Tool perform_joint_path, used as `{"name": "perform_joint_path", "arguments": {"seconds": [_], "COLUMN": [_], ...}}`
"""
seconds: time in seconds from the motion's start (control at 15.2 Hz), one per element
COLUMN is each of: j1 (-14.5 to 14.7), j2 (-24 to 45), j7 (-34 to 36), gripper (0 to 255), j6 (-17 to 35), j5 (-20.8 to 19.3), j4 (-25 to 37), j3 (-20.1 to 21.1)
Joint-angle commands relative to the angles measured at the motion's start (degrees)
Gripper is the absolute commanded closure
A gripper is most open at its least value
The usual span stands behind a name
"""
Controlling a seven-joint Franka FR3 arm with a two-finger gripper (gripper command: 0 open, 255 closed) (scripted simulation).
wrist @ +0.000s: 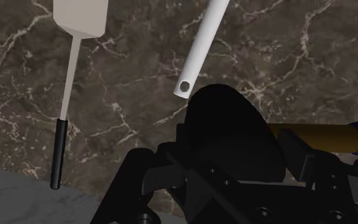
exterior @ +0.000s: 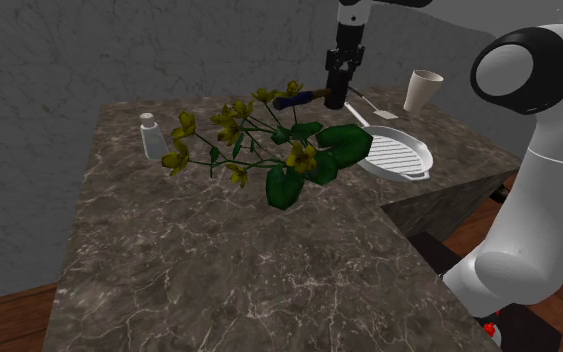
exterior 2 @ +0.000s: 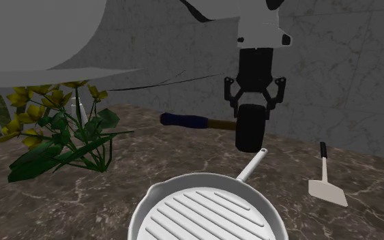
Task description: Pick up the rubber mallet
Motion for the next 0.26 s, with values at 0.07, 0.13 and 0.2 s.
{"name": "perform_joint_path", "arguments": {"seconds": [0.07,0.13,0.2], "j1": [-0.09,-0.10,-0.10], "j2": [0.61,0.64,0.65], "j7": [-0.09,-0.09,-0.09], "gripper": [255,255,255], "j6": [-2.68,-2.81,-2.81], "j5": [0.09,0.09,0.09], "j4": [3.31,3.47,3.49], "j3": [-0.01,-0.01,-0.01]}}
